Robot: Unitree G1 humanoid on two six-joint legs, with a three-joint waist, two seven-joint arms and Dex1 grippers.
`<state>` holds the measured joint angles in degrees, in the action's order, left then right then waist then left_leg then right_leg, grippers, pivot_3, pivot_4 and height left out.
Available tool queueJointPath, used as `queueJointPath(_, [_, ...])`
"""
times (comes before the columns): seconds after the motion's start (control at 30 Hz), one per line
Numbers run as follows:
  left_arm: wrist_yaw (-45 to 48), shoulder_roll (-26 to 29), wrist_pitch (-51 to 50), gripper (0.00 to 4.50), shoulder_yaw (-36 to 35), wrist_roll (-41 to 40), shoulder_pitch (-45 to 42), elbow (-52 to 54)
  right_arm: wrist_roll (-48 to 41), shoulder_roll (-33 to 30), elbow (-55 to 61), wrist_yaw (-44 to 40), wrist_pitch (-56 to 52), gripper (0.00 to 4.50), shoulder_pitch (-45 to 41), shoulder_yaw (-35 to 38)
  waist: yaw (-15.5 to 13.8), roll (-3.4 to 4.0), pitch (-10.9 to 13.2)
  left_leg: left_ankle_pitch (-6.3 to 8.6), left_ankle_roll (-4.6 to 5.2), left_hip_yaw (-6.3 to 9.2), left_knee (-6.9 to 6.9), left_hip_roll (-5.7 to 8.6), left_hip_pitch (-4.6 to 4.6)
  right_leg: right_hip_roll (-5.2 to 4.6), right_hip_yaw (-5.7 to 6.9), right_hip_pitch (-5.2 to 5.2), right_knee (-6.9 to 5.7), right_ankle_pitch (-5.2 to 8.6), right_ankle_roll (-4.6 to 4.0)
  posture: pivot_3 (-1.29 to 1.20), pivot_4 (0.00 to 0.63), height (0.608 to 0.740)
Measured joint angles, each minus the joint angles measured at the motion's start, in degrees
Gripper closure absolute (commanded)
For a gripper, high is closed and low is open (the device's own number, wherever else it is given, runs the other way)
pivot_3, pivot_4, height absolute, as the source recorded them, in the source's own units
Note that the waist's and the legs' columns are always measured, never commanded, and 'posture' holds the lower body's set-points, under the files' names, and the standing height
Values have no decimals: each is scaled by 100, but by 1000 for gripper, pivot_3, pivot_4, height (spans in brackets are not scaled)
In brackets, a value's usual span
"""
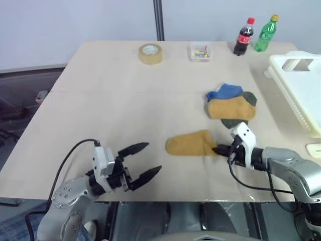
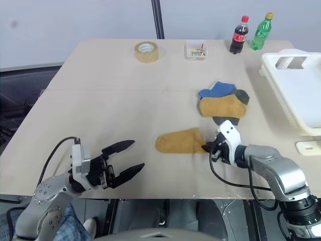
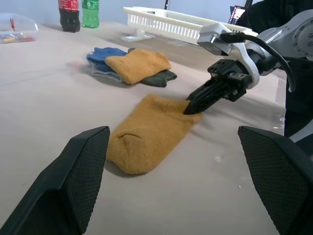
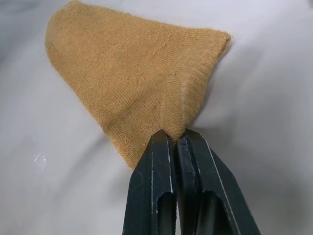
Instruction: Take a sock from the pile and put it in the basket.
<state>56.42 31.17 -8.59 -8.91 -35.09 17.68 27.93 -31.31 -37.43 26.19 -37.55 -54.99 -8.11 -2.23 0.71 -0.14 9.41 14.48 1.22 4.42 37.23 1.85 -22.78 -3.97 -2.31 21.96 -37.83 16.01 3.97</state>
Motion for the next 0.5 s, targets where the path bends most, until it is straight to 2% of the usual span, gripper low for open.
queueJointPath(0.17, [7, -1, 27, 0, -1, 0, 55, -1, -298, -355, 212, -233, -114, 4489, 207, 326, -7, -1, 1, 0, 0, 0, 0, 0, -2, -1, 1, 0, 1, 0, 0, 0, 150, 738])
queueJointPath(0.27, [14, 1, 37, 0, -1, 0, 50, -7, -468, -541, 247, -461, -99, 3581, 286, 472, -7, -3, 2, 0, 0, 0, 1, 0, -1, 2, 2, -2, 1, 0, 0, 0, 150, 738])
queueJointPath(0.4, [24, 2, 43, 0, 0, 2, 33, -45, -480, -586, 248, -548, -14, 1771, 339, 509, 0, -3, 2, 0, 0, 0, 1, -1, -1, 4, 2, -1, 1, 0, 1, 0, 150, 738])
queueJointPath(0.5, [31, 3, 52, 0, -2, 1, 30, -48, -444, -682, 254, -642, 166, 1771, 491, 508, -8, -4, 3, 0, 0, -1, 2, 1, -2, 5, 2, -2, 2, 0, 1, 0, 150, 738])
